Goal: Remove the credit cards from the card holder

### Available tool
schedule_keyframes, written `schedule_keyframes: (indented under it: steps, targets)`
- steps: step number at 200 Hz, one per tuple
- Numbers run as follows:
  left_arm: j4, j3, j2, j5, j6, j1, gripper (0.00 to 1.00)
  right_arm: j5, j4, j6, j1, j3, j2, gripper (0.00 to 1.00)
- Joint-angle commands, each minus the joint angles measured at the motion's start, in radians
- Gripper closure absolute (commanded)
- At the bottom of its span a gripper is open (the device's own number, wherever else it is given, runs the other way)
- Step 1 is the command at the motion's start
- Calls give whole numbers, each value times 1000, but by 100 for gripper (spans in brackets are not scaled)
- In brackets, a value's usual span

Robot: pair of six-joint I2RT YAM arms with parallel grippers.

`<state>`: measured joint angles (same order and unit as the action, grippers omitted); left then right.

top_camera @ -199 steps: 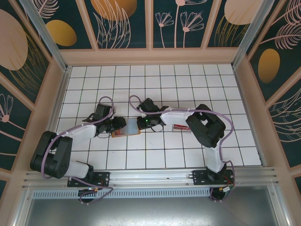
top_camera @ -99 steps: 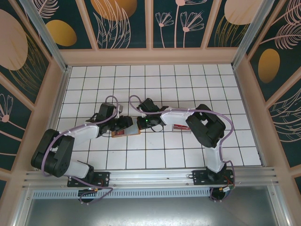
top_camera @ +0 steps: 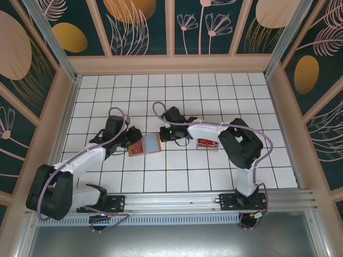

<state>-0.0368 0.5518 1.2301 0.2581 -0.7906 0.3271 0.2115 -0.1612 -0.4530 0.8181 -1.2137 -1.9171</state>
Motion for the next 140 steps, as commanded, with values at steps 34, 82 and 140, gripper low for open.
schedule_keyframes:
  steps: [34,82,140]
  targets:
    - [-141,-71,-26,-155,-47,-28,97,183,44,-41,37,-105,-18,94]
    - [-126,-130,-85,-88,-76,-29,94,267,-1,-15,69,-211,-117,91]
    - [-44,-182,-43,-27,-82,-29,94,335,-50,-18,70,-284,-210,91]
